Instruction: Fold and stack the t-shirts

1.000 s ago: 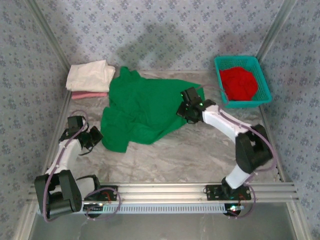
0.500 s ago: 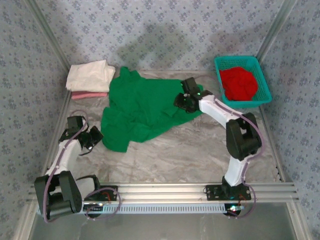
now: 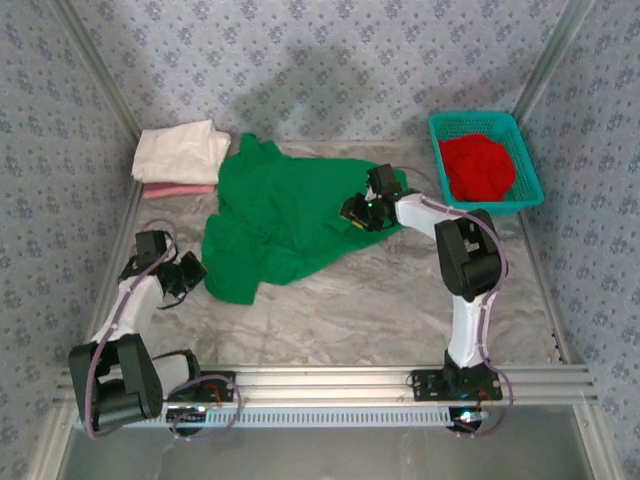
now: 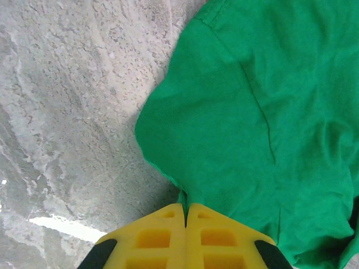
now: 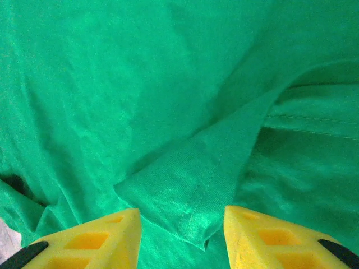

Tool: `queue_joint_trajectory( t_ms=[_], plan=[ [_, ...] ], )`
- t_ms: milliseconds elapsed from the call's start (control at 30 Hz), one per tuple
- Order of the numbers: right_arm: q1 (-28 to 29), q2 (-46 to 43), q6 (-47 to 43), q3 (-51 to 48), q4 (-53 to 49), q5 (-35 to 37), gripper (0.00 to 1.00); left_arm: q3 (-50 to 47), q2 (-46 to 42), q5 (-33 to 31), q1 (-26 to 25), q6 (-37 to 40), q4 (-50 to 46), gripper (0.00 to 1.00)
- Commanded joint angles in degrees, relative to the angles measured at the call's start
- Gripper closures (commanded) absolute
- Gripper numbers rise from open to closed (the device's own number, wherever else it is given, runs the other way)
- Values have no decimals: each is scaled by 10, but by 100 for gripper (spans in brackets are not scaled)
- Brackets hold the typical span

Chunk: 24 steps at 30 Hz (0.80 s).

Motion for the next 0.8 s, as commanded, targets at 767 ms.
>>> queue_joint_trajectory(
  t_ms=[767],
  plan=[
    [32,1,91,-32,66,34,75,1,-7,1,-3,4,20,100]
  ],
)
